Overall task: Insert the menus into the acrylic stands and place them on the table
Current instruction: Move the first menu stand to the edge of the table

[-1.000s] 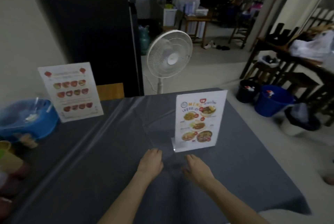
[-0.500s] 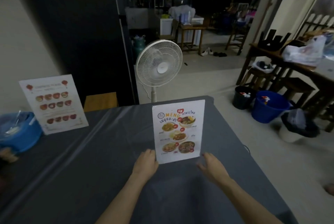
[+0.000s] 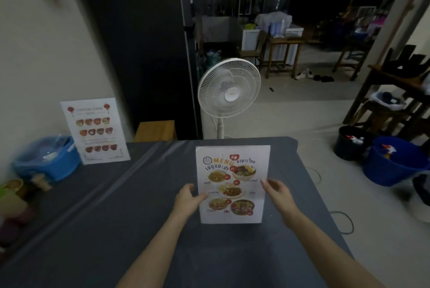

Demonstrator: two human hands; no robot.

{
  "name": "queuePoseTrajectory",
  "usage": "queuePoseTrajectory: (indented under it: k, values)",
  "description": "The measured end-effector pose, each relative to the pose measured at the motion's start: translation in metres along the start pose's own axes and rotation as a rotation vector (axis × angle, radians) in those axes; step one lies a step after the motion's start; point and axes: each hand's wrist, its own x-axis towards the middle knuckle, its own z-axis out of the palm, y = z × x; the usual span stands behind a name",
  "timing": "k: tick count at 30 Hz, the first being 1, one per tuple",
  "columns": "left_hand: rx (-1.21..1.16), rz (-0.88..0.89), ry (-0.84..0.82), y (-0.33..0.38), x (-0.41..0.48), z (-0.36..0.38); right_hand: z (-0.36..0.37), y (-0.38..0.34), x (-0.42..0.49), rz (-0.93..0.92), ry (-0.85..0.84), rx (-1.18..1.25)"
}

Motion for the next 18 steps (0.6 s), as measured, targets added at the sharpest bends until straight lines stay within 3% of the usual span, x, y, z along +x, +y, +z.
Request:
queuePoseTrajectory:
  k: [7, 18]
  values:
    - [-0.437, 0.064, -0.083, 0.020, 0.006, -0.001, 0.009, -0.013, 0.009, -0.056, -0.030, 0.194]
    - [-0.403, 0.203, -0.125, 0.011, 0.032, -0.006, 0.009, -0.008, 0.023, -0.107, 0.017, 0.137]
